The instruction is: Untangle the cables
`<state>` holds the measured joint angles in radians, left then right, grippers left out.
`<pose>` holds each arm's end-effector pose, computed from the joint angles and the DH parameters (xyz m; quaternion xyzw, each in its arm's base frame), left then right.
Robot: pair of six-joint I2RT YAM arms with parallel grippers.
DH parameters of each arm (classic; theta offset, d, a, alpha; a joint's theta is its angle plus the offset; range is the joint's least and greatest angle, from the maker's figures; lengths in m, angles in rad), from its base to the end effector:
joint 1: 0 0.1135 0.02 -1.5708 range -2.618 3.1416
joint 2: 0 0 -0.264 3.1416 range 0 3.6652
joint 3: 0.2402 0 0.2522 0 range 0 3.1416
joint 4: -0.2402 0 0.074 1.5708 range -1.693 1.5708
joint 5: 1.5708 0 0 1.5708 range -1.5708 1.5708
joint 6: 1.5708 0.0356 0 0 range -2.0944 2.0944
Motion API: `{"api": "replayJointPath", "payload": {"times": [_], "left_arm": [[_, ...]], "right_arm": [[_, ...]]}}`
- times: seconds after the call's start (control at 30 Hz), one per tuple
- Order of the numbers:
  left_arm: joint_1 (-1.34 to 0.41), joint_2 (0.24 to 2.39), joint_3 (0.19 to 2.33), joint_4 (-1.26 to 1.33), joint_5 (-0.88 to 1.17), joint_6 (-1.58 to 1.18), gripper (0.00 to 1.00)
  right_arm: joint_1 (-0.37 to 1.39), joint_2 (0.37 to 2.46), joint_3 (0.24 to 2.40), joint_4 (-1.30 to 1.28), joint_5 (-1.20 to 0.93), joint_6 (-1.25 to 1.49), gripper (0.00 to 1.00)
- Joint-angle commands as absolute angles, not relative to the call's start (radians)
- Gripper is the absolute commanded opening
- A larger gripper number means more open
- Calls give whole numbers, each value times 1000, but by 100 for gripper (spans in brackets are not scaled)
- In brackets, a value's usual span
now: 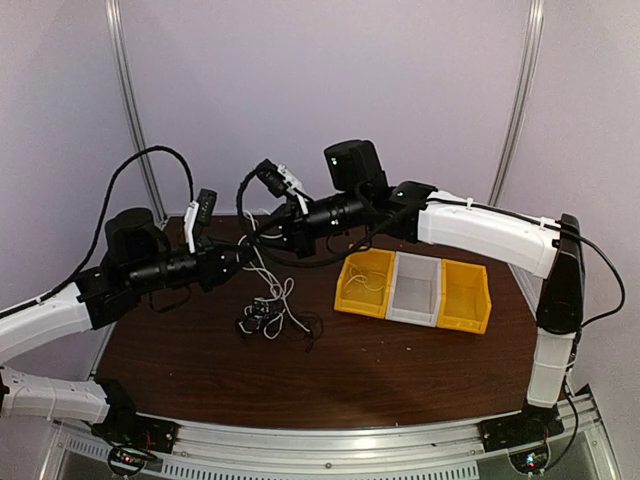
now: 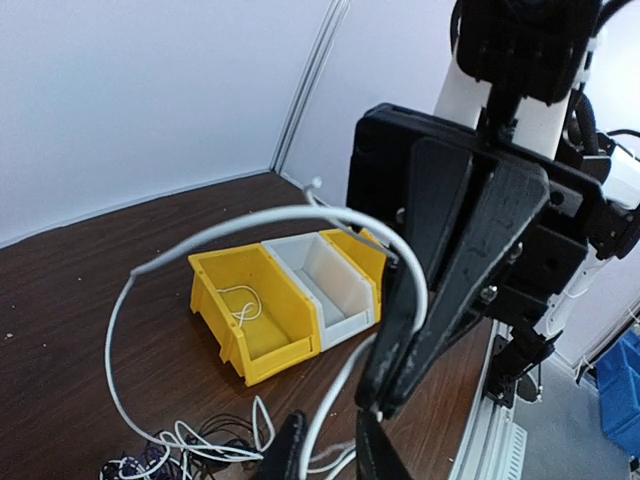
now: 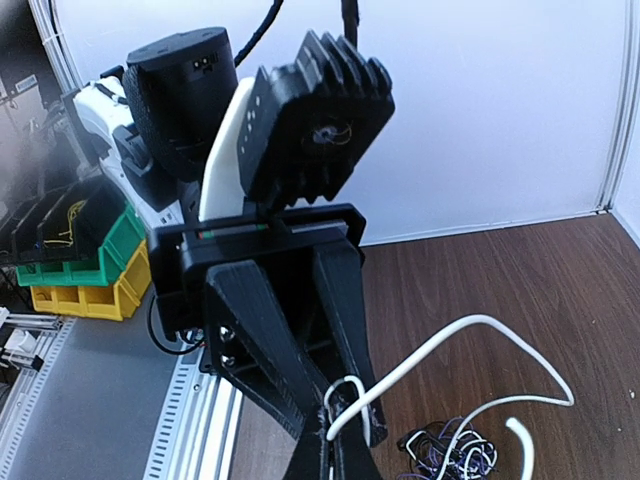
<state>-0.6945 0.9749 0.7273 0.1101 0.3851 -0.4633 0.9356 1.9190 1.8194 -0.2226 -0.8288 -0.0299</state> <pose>0.1682 -0.1575 0.3155 0.2102 0.7206 -0.4735 0.4607 0.2475 0.3801 0.3659 -0.5532 0.5486 0.5279 0.3382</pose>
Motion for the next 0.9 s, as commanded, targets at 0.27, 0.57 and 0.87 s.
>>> {"api": "replayJointPath", "payload": {"times": [0.27, 0.57, 0.87], "left_arm": [[-769, 1018, 731, 249, 379, -384, 23], [-772, 958, 729, 71, 207, -361, 26], [-773, 932, 660, 173, 234, -396, 44]], "right_arm": [[936, 1922, 1805, -131, -876, 60, 0], [925, 1896, 1773, -152, -859, 13, 0], [922, 1903, 1752, -133, -875, 25, 0]]}}
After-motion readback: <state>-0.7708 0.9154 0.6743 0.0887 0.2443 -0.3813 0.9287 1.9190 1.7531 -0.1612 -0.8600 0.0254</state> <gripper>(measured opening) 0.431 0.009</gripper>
